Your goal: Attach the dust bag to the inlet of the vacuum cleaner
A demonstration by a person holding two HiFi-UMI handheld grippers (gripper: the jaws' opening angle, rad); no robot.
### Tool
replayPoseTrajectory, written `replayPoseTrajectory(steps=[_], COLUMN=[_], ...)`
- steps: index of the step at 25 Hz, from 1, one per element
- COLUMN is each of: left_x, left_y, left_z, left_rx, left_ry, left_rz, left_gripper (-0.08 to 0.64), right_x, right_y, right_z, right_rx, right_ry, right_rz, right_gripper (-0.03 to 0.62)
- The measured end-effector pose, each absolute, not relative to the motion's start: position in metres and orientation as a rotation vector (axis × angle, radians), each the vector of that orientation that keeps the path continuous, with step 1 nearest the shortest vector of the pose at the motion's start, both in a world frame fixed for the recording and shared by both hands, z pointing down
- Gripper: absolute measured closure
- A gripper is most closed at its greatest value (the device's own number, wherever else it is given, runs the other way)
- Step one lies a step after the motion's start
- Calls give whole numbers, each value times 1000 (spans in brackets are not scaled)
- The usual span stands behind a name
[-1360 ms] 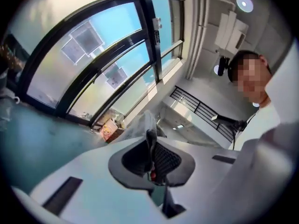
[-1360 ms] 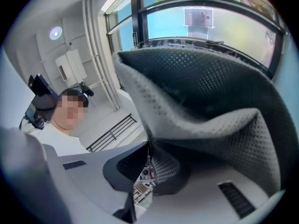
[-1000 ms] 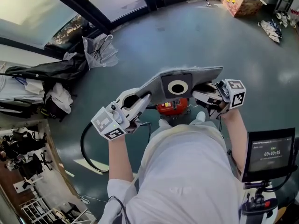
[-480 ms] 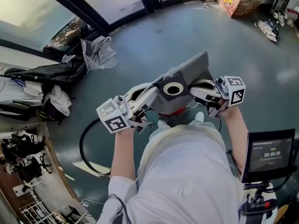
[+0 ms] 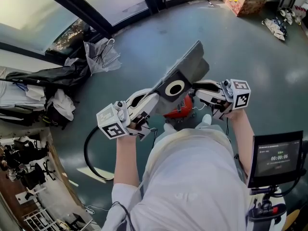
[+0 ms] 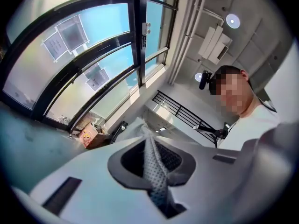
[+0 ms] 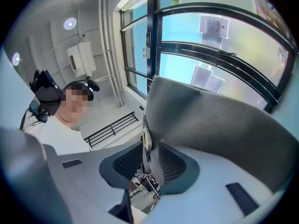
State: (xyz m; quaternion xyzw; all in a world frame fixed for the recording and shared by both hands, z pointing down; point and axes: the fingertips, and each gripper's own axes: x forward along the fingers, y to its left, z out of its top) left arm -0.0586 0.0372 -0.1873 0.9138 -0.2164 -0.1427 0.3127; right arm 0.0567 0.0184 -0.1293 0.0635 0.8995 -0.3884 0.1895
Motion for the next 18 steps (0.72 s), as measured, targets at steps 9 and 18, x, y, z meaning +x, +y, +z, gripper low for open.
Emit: replayPoseTrajectory(steps=[9,18], left_x=[-54,-58], left_y=[44,38], left_z=[-176,-165], left_rx=[2394,2393], left_ry=[-583,-644], left_rz=[-343,-312], left_gripper=[532,532], right_x=[39,30], right_y=[30,42], right_z=[-130,-114], right_rx=[261,310], right_ry=[2649,2528], right_rz=[-1091,-1327], right_gripper=[508,574])
